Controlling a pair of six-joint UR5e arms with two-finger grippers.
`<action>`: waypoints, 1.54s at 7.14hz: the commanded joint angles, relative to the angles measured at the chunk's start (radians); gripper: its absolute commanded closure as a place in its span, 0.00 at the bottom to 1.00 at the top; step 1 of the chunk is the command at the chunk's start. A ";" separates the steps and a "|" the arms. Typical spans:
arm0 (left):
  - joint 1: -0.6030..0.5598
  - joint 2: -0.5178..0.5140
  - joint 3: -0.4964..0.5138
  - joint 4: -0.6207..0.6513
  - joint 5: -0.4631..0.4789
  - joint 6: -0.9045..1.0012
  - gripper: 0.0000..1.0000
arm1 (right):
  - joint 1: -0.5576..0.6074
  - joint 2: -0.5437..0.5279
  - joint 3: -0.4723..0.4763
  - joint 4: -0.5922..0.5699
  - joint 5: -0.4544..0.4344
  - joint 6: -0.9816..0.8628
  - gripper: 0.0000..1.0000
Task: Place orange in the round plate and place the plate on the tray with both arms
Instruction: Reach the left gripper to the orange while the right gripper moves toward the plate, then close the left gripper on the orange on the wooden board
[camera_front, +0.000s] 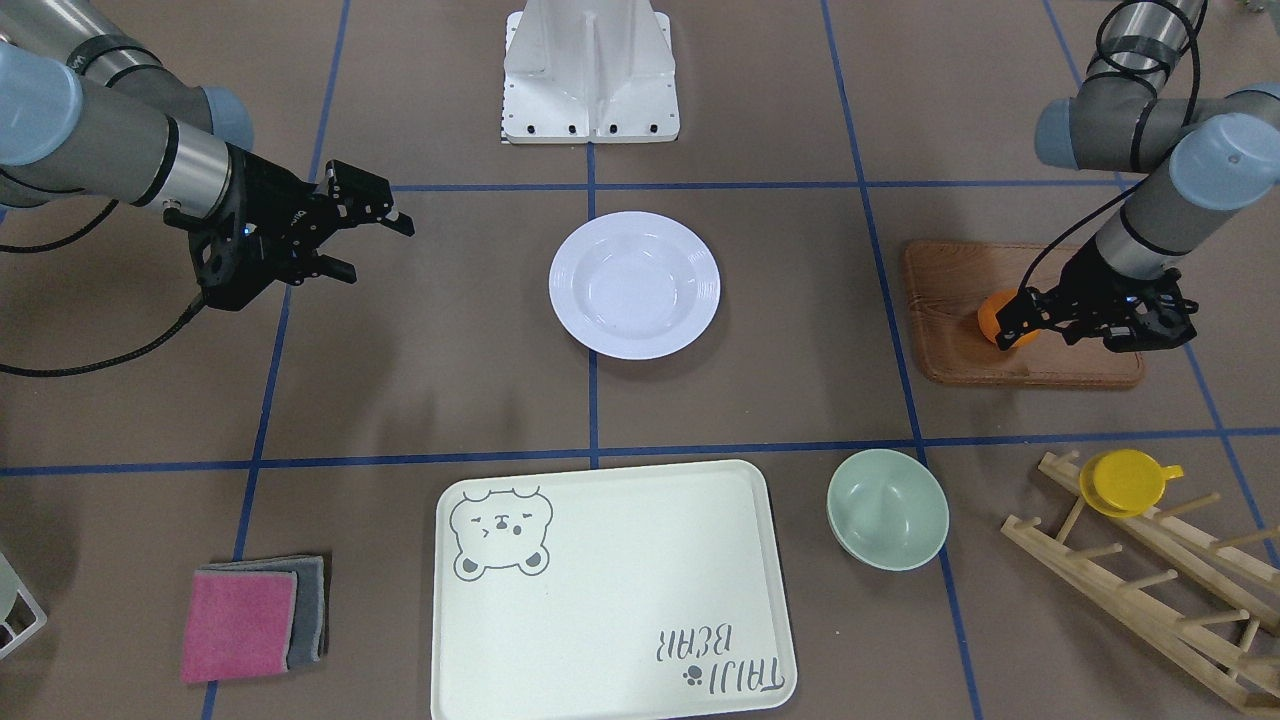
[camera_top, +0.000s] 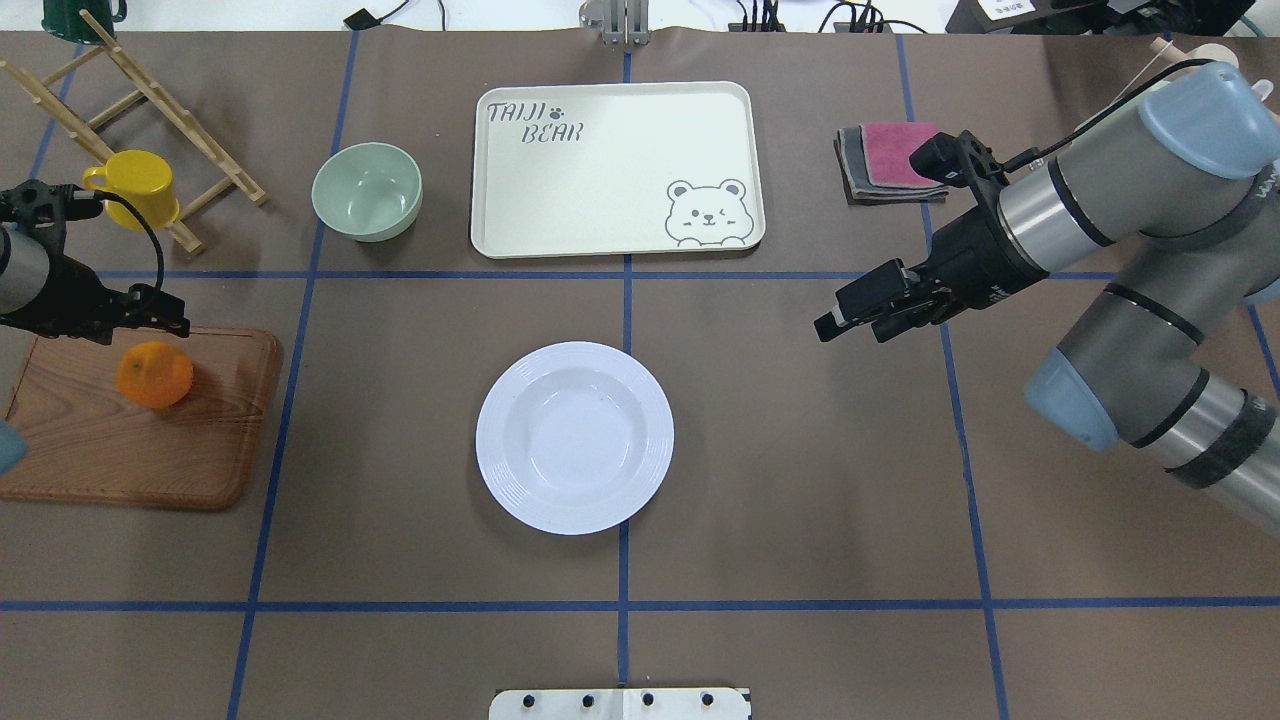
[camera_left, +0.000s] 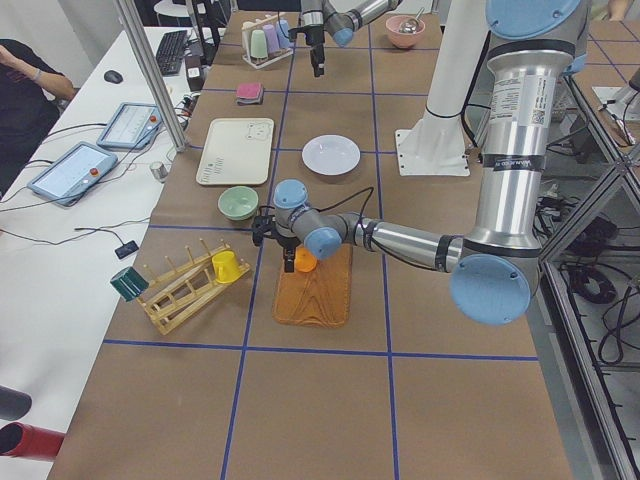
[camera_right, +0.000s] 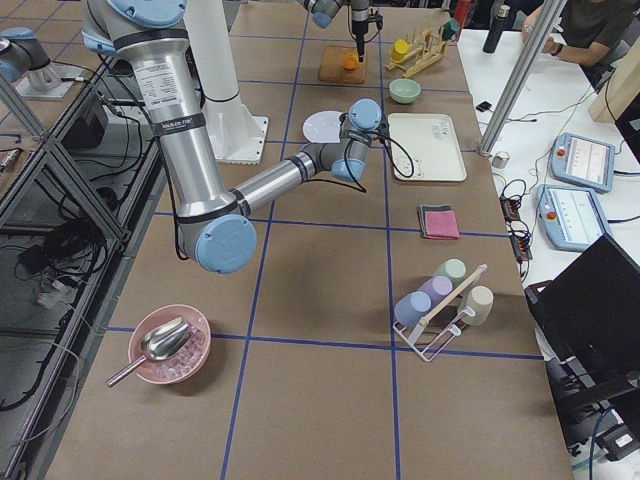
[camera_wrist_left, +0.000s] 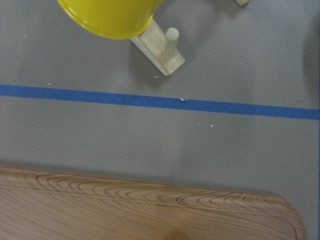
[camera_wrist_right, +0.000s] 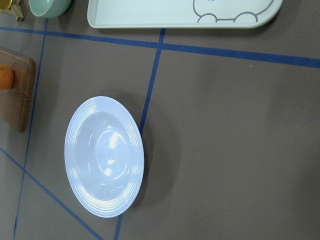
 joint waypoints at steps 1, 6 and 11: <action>0.047 0.004 -0.004 -0.001 0.031 -0.042 0.01 | -0.017 0.001 -0.002 0.000 0.000 0.001 0.00; 0.093 0.033 -0.025 -0.003 0.034 -0.053 0.14 | -0.031 0.009 -0.011 -0.001 -0.002 0.001 0.00; 0.099 -0.060 -0.314 0.441 0.008 -0.044 0.37 | -0.050 0.034 -0.043 0.002 -0.025 -0.001 0.00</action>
